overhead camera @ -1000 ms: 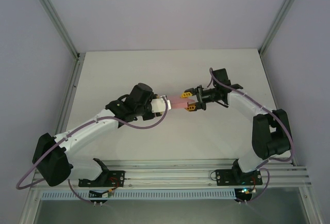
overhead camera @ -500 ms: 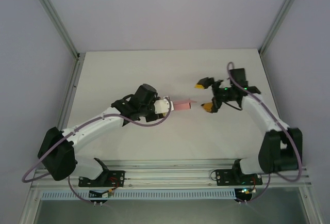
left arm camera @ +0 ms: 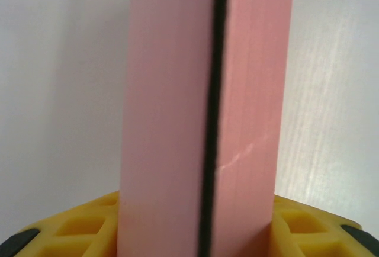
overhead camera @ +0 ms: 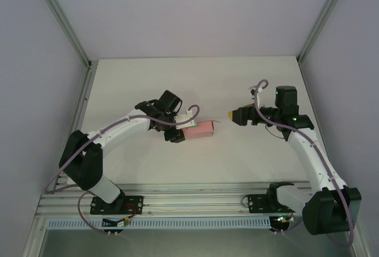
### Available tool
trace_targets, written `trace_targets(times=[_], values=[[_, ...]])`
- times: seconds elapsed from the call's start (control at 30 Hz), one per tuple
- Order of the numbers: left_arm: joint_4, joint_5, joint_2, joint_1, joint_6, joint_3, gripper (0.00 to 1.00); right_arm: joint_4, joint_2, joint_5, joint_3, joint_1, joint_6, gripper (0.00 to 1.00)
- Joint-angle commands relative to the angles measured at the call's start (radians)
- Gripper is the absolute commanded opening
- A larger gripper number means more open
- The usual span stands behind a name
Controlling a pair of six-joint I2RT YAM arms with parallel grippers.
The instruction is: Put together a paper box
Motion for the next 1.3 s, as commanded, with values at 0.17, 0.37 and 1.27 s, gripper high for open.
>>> trace_targets(times=[0.17,0.37,1.27], values=[[-0.160,0.129,0.134,0.044,0.064,0.154,0.31,-0.173,0.186,0.111,0.121,0.147,-0.421,0.57],[-0.210,0.098,0.186,0.046,0.106,0.213,0.32,-0.183,0.302,0.354,0.166,0.283,-0.509,0.55],[-0.162,0.072,0.253,0.047,0.063,0.235,0.30,-0.174,0.381,0.587,0.252,0.416,-0.364,0.05]])
